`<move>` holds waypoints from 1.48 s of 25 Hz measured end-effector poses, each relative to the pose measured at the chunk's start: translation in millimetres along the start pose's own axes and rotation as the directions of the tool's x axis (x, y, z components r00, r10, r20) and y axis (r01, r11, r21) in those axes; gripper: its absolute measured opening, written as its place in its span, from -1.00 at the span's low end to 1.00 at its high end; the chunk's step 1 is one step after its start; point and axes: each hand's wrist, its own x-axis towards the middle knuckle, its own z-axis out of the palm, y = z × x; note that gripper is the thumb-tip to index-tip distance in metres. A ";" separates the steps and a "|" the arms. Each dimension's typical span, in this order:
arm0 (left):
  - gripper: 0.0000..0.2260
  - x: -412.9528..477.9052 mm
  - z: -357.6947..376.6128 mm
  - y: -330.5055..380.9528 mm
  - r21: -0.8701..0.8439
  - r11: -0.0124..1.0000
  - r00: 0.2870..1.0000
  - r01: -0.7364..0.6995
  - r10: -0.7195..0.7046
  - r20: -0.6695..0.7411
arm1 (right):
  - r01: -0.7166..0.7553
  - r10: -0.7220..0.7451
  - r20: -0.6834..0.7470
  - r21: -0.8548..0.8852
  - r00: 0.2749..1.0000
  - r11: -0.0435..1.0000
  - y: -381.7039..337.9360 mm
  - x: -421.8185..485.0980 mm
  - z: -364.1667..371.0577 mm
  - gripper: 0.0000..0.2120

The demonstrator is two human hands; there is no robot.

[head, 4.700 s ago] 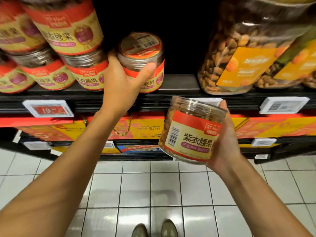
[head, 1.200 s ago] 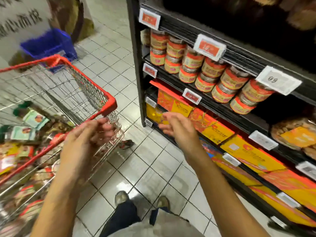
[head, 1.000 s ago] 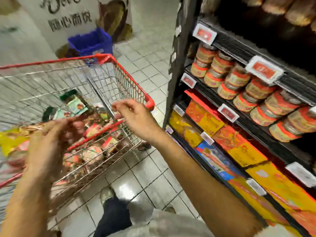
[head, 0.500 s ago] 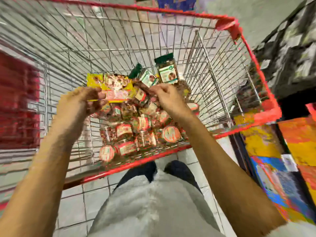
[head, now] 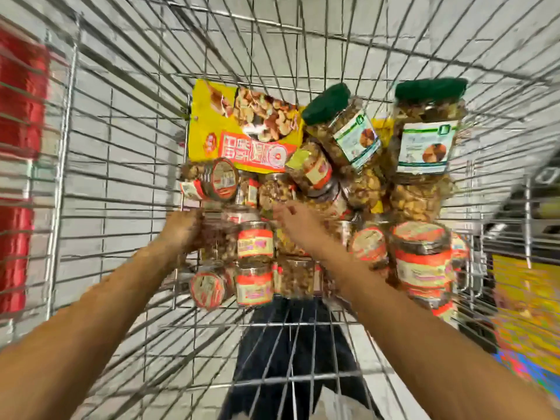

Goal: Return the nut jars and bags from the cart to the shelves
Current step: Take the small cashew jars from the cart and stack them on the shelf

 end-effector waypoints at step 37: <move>-0.59 36.7 17.3 -103.0 0.531 0.834 0.979 -0.149 0.201 -0.041 | -0.184 -0.109 0.389 0.642 0.915 0.744 8.5 23.4 -42.8 -0.79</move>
